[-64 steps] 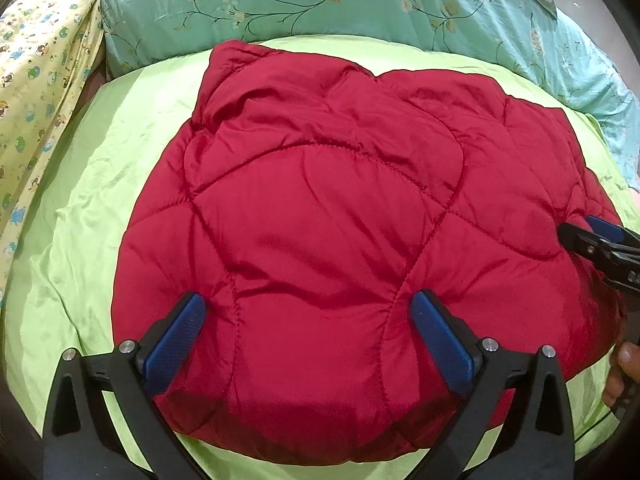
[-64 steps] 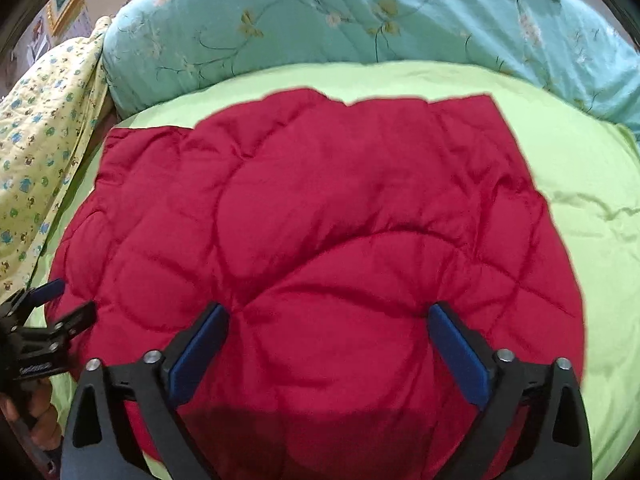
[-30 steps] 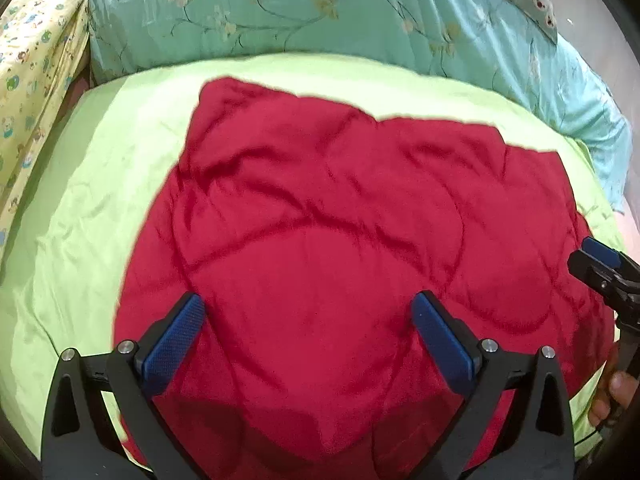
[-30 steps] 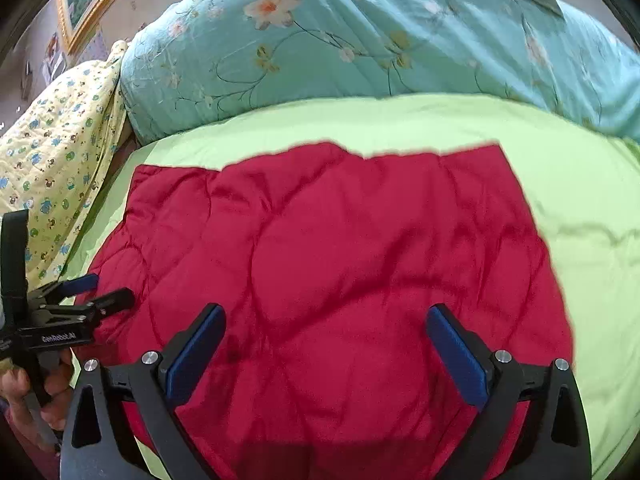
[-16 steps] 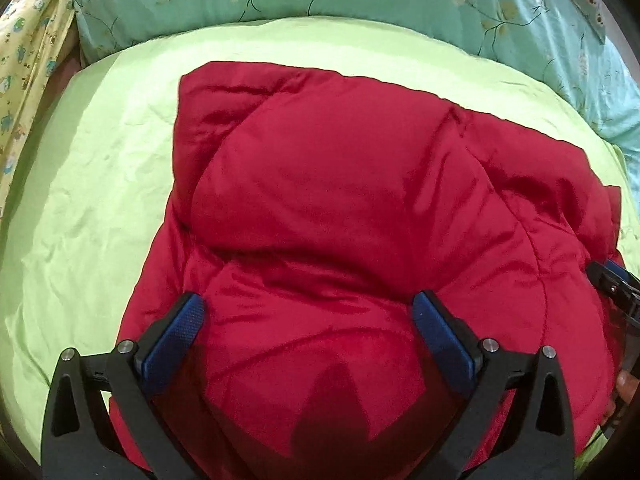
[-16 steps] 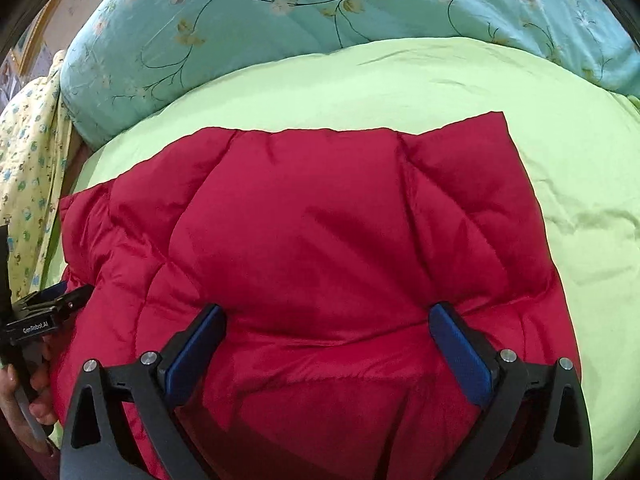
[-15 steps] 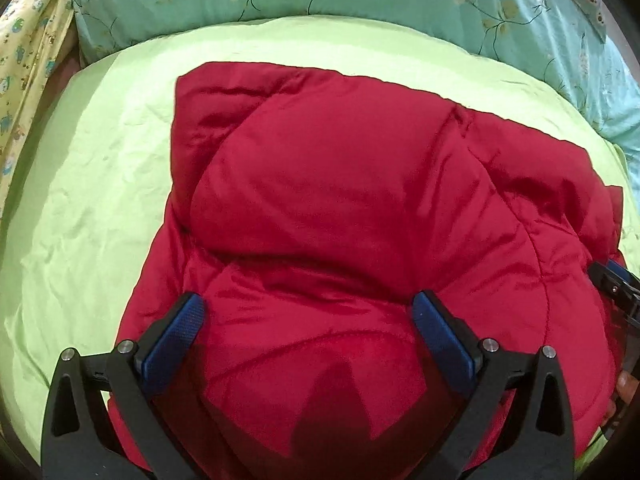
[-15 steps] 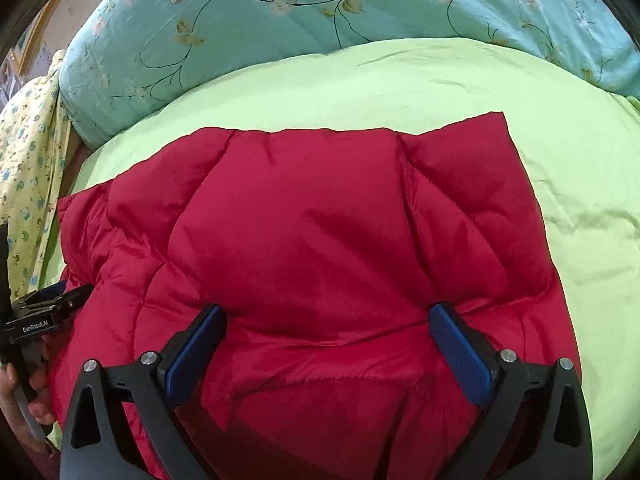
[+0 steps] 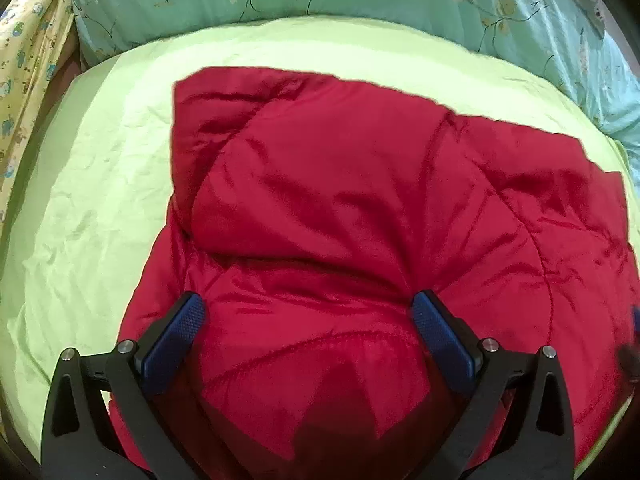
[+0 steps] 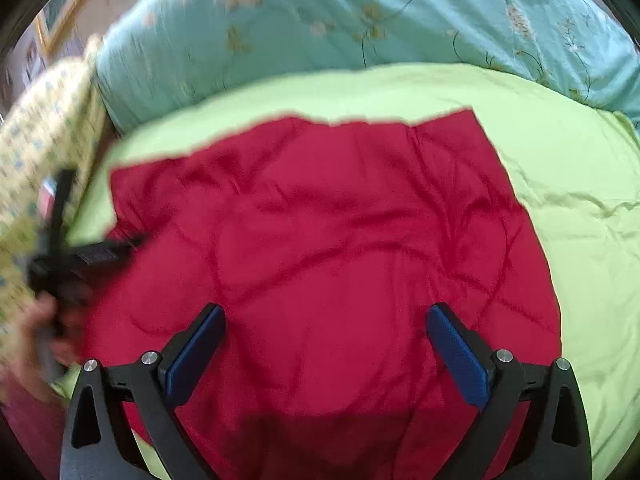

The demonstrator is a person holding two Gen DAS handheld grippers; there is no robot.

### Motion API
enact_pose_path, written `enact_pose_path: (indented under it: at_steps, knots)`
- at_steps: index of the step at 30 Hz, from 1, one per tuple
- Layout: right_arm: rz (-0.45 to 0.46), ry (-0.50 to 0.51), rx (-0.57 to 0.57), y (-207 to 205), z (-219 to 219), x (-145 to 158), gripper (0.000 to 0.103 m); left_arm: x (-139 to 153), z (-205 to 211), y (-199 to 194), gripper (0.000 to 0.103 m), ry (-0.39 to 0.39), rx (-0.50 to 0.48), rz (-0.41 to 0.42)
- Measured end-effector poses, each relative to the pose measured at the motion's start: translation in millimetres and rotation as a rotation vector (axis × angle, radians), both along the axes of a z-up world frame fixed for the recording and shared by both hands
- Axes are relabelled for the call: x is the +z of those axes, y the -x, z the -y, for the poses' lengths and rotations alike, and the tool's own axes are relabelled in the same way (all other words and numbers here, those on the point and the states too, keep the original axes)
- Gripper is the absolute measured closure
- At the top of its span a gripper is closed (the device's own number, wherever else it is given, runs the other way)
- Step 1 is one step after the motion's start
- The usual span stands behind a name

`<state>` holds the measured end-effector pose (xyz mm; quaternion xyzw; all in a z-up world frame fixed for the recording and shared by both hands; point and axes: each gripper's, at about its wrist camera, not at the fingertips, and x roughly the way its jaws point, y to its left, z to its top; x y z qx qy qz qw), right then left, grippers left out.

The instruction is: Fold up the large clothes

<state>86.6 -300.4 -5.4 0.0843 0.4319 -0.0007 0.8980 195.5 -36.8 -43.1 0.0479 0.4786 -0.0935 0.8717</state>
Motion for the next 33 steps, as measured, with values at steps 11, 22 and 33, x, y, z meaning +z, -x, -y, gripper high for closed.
enact_pose_path:
  at_steps: [11, 22, 33]
  knots:
    - [0.021, -0.018, 0.006, 1, 10, -17, 0.0, 29, -14, 107, 0.0, 0.121, -0.108, 0.017]
    - [0.06, -0.015, 0.032, 52, -3, 17, 0.002, 7, 1, 119, 0.0, 0.049, -0.112, 0.0]
    - [0.004, 0.011, 0.026, 39, 1, -24, 0.0, -1, 3, 116, 0.0, 0.035, -0.114, 0.013]
